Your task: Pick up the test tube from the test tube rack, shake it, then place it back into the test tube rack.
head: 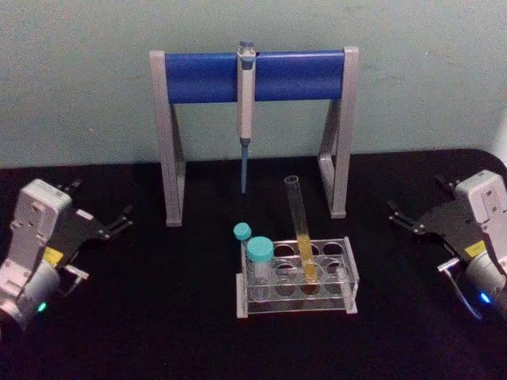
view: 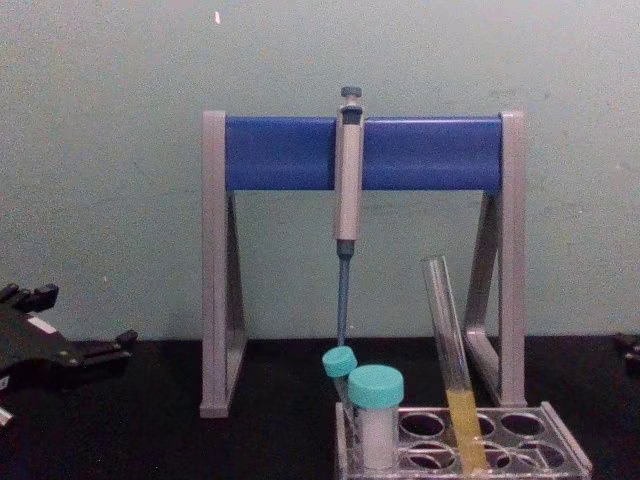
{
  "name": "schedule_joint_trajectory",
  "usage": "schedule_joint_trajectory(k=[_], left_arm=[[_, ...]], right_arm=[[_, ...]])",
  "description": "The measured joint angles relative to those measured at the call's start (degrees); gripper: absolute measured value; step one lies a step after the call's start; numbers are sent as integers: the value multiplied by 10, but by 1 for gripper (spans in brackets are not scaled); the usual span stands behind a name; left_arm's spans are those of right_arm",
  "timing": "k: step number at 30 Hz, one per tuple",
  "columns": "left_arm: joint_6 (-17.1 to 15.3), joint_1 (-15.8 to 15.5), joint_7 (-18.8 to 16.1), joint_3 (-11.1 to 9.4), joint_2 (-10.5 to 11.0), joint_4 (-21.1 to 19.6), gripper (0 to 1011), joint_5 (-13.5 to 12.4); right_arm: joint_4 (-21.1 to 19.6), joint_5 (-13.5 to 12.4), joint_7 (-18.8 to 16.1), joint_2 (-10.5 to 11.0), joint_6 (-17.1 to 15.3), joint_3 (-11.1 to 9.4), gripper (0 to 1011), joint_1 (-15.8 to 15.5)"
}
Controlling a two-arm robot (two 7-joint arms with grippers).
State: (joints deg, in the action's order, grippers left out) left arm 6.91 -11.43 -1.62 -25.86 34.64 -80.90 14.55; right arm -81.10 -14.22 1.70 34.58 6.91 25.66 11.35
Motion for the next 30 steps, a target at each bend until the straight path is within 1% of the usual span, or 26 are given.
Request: schedule_joint_trajectory(k=[4, 7, 9, 12, 13, 14, 19, 23, 26, 30], left_arm=[[0, 0, 0, 0, 0, 0, 1001, 0], [0, 0, 0, 0, 0, 0, 1001, 0], [0, 0, 0, 0, 0, 0, 1001, 0], [0, 0, 0, 0, 0, 0, 1001, 0], [0, 0, 0, 0, 0, 0, 1001, 0], [0, 0, 0, 0, 0, 0, 1001, 0], [0, 0, 0, 0, 0, 0, 1001, 0], [0, 0, 0, 0, 0, 0, 1001, 0], [0, 0, 0, 0, 0, 0, 1001, 0], [0, 0, 0, 0, 0, 0, 1001, 0]], right_arm=[[-7, 7, 1, -2, 2, -7, 1000, -3], [-13, 6, -2, -2, 7, -13, 1000, -7], [-20, 2, -11, -1, 14, -19, 1000, -11], [-31, -13, -31, 1, 26, -28, 1000, -18], [-38, -21, -43, 3, 33, -32, 1000, -21], [-38, -21, -43, 3, 33, -32, 1000, -21], [-65, -58, -103, 9, 54, -41, 1000, -30], [-78, -73, -131, 11, 57, -43, 1000, -32], [-90, -87, -160, 12, 56, -43, 1000, -33], [-93, -98, -185, 10, 50, -39, 1000, -31]])
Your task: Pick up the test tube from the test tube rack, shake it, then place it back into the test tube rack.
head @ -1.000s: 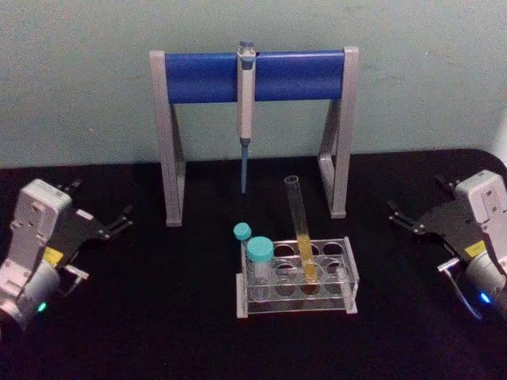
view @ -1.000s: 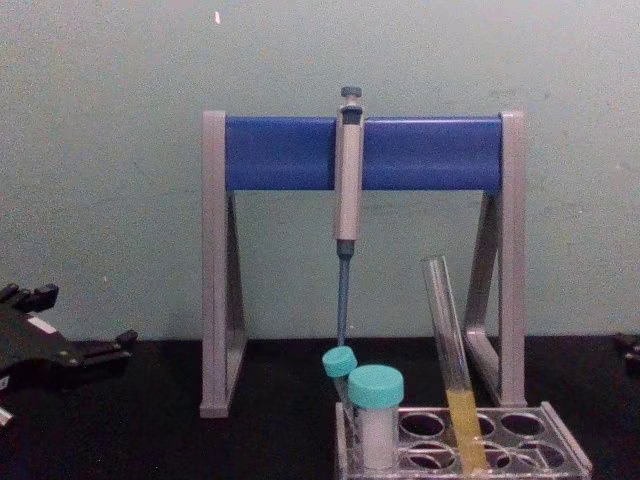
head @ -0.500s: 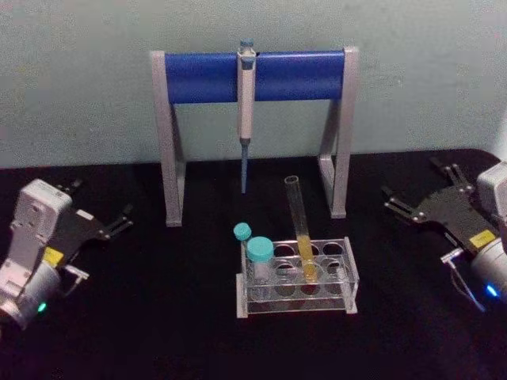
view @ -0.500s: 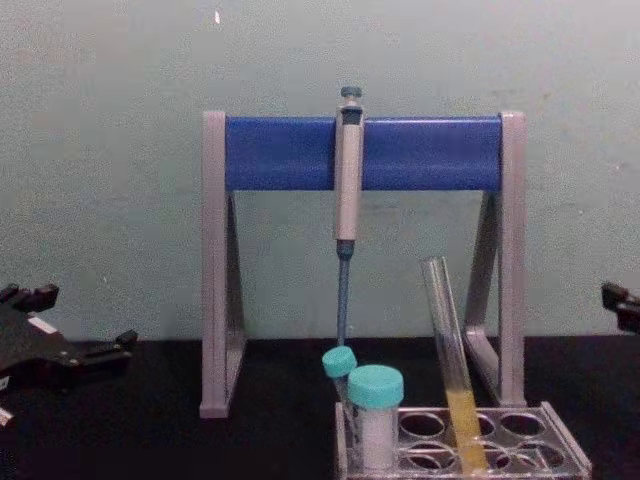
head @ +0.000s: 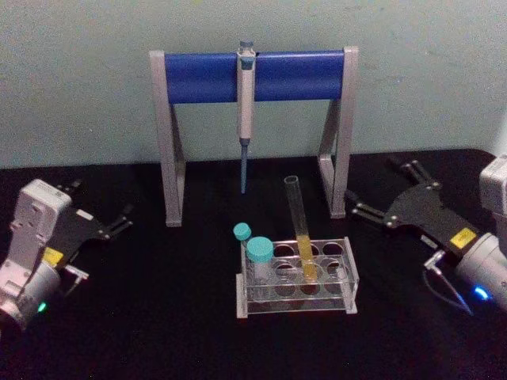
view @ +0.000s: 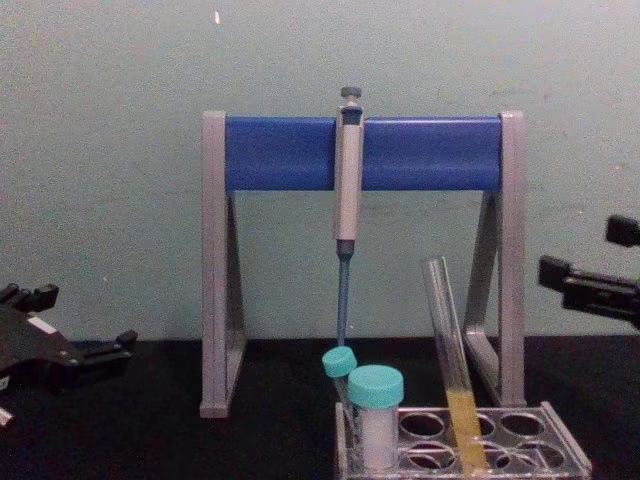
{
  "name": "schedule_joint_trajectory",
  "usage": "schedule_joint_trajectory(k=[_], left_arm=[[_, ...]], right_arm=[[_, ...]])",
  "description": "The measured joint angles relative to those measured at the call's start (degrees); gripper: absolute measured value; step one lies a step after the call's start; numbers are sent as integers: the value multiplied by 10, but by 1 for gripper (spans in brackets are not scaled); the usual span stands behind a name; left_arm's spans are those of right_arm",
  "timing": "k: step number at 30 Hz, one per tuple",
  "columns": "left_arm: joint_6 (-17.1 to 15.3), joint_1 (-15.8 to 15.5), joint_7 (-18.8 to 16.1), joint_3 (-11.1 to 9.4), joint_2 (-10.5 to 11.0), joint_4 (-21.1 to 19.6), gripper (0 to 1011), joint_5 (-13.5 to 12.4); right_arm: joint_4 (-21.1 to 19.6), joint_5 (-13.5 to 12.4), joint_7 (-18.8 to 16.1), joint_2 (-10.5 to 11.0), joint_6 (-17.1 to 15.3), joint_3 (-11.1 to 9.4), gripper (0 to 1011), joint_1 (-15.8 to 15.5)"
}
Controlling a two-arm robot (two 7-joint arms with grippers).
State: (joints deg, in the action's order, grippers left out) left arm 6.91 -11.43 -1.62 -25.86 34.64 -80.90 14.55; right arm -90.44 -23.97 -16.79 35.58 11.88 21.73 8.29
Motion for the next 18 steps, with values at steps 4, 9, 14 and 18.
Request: schedule_joint_trajectory(k=[4, 9, 14, 18], left_arm=[[0, 0, 0, 0, 0, 0, 1001, 0], [0, 0, 0, 0, 0, 0, 1001, 0], [0, 0, 0, 0, 0, 0, 1001, 0], [0, 0, 0, 0, 0, 0, 1001, 0]], right_arm=[[1, -20, -37, -9, -14, 6, 1000, 7], [12, -45, -71, -23, -38, 12, 1000, 18], [29, -53, -95, -40, -71, 22, 1000, 37], [37, -52, -107, -48, -92, 28, 1000, 49]])
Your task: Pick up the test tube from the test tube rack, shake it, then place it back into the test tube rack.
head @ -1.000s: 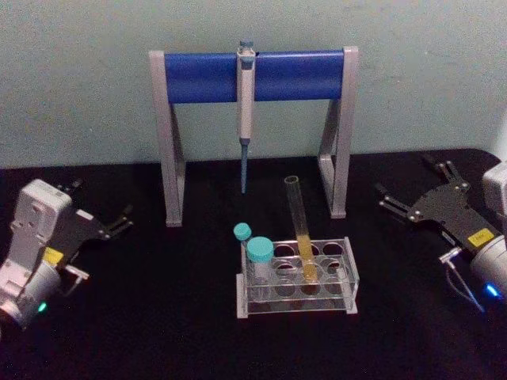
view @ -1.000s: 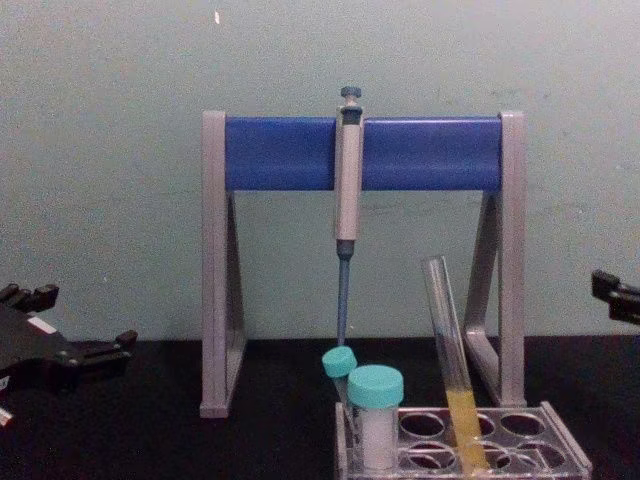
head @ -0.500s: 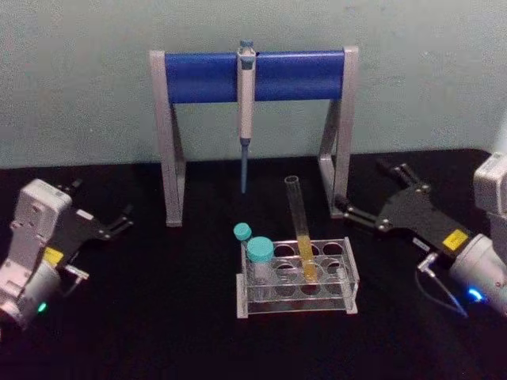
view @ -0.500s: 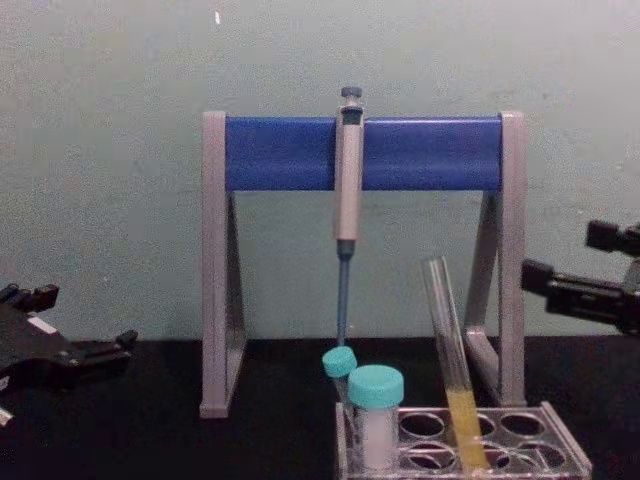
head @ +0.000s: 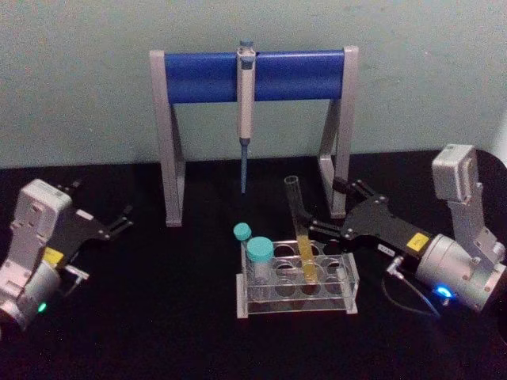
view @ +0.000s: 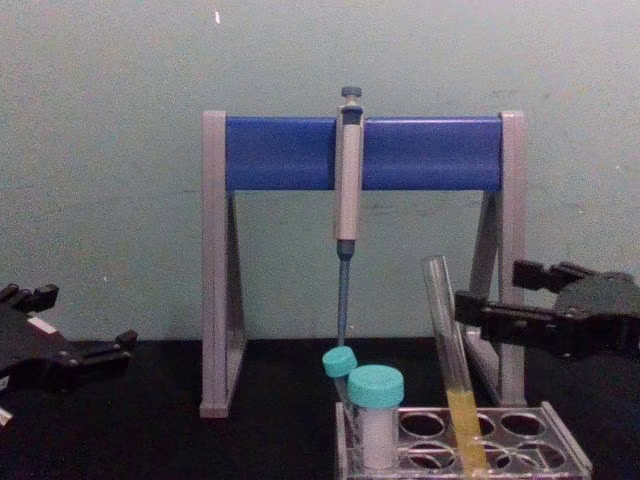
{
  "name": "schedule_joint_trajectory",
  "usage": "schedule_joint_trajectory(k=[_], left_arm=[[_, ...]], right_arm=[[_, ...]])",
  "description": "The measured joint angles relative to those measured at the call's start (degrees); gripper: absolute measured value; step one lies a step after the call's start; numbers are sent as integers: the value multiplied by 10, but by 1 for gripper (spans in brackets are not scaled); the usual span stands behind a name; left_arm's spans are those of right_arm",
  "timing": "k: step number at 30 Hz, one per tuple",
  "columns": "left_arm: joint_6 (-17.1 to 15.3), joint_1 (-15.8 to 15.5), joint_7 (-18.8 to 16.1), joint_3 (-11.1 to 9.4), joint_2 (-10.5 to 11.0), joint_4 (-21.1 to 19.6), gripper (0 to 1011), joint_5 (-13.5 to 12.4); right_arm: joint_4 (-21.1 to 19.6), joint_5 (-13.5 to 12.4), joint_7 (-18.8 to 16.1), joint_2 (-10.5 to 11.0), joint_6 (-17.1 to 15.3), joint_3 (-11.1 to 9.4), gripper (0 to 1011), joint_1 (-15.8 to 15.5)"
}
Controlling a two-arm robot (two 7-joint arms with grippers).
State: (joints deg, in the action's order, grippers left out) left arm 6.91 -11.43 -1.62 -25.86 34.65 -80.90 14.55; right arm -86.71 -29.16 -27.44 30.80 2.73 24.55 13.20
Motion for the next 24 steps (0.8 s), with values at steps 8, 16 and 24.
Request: schedule_joint_trajectory(k=[8, 16, 24], left_arm=[[0, 0, 0, 0, 0, 0, 1001, 0], [0, 0, 0, 0, 0, 0, 1001, 0], [0, 0, 0, 0, 0, 0, 1001, 0]], right_arm=[[15, 19, -8, -17, -44, 13, 1000, 24], [25, 34, -10, -27, -74, 20, 1000, 43], [38, 43, -11, -35, -90, 24, 1000, 55]])
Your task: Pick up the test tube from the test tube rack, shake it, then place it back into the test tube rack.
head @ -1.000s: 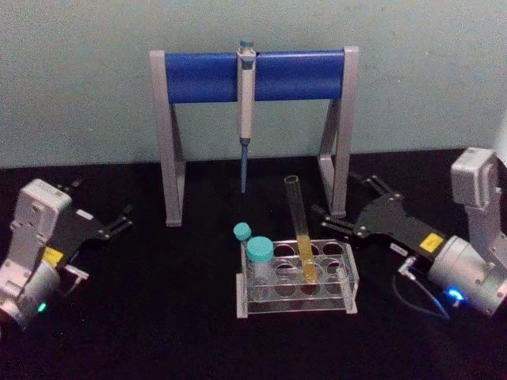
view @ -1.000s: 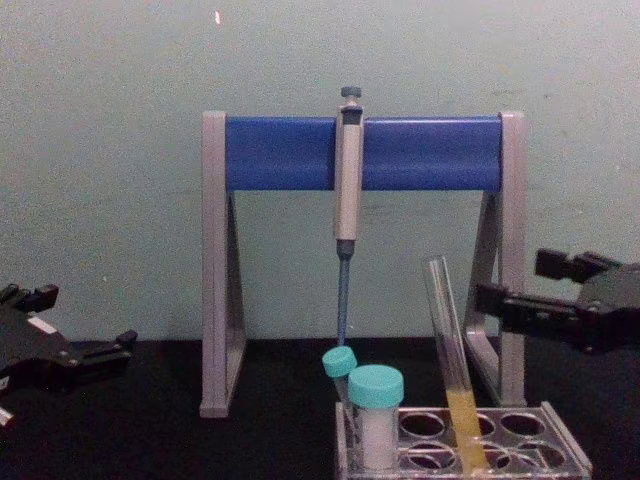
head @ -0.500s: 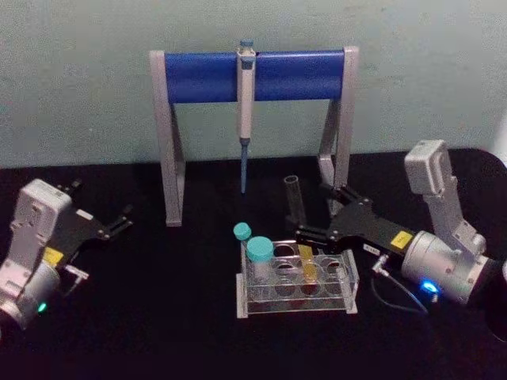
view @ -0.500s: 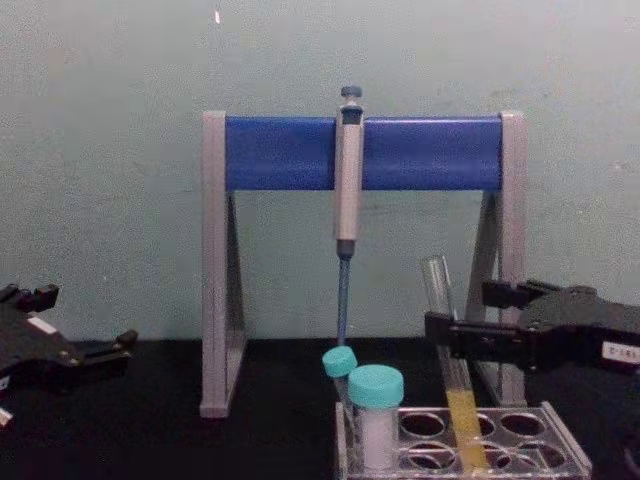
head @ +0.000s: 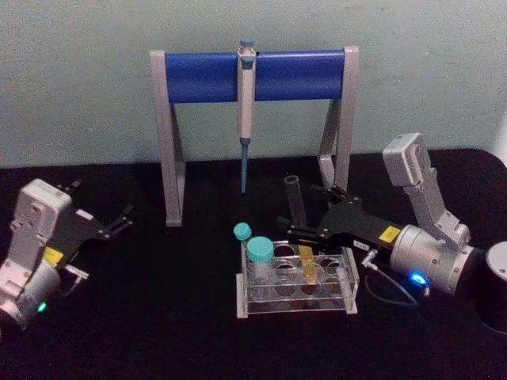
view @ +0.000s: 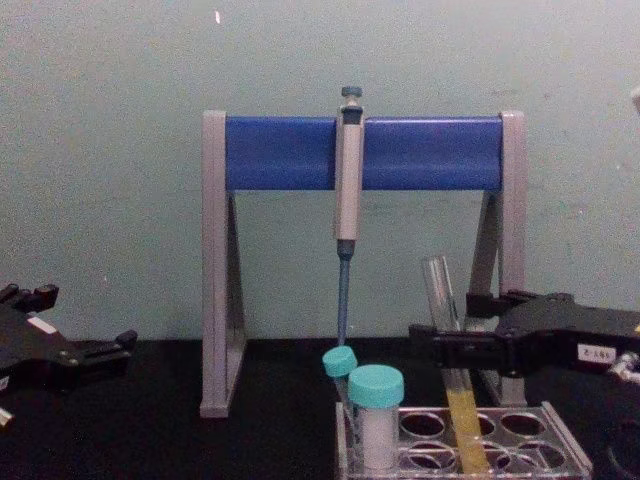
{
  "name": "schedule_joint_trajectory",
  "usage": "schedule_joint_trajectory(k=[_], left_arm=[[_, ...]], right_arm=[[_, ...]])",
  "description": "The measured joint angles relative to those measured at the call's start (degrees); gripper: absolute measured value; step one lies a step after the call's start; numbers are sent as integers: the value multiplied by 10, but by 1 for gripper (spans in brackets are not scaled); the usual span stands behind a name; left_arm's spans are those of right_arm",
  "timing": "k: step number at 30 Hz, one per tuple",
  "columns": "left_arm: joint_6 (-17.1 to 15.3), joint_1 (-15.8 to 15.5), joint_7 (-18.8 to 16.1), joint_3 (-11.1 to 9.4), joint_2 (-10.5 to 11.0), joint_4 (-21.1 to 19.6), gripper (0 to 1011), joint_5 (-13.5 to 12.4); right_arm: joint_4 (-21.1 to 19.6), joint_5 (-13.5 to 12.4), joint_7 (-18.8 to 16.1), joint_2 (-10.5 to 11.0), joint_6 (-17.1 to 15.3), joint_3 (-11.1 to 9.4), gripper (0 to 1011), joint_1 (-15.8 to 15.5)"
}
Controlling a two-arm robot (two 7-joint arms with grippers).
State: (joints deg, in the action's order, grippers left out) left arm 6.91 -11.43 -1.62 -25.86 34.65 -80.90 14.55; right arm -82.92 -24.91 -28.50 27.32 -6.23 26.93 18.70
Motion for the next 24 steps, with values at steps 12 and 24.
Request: schedule_joint_trajectory(k=[12, 24], left_arm=[[0, 0, 0, 0, 0, 0, 1001, 0], [0, 0, 0, 0, 0, 0, 1001, 0]], right_arm=[[3, 19, 2, 0, 4, 4, 1000, 3], [3, 16, 3, 0, 3, 4, 979, 3]])
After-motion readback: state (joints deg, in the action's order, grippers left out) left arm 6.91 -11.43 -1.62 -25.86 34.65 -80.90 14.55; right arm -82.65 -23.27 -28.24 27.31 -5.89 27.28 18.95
